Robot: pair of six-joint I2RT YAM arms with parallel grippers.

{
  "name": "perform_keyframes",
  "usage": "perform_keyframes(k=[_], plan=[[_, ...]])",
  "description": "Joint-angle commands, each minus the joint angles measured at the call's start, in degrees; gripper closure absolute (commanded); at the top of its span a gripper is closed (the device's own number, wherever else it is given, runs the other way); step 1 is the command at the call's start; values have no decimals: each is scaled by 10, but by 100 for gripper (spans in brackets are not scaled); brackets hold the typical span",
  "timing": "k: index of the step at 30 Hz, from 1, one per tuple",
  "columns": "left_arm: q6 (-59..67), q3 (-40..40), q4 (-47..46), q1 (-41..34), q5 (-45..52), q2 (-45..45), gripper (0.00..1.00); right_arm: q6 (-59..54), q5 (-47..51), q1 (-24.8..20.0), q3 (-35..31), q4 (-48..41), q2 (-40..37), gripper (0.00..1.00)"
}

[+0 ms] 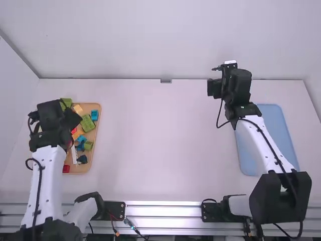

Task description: Assemble lego blocks to make yellow taxi

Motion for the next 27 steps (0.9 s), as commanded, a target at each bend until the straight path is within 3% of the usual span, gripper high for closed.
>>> perform_keyframes(k=[1,6,11,18,27], plan=[[-58,22,-24,43,20,30,3,0,6,4,37,2,17,3],[-67,40,-51,115,57,99,1,6,7,5,52,2,35,1],[-43,95,-135,184,82,212,1,6,7,6,54,5,38,1],[-7,137,-153,201,87,339,1,23,7,6,54,17,38,1],[57,115,-99,202,89,369,1,28,7,6,54,19,38,1]])
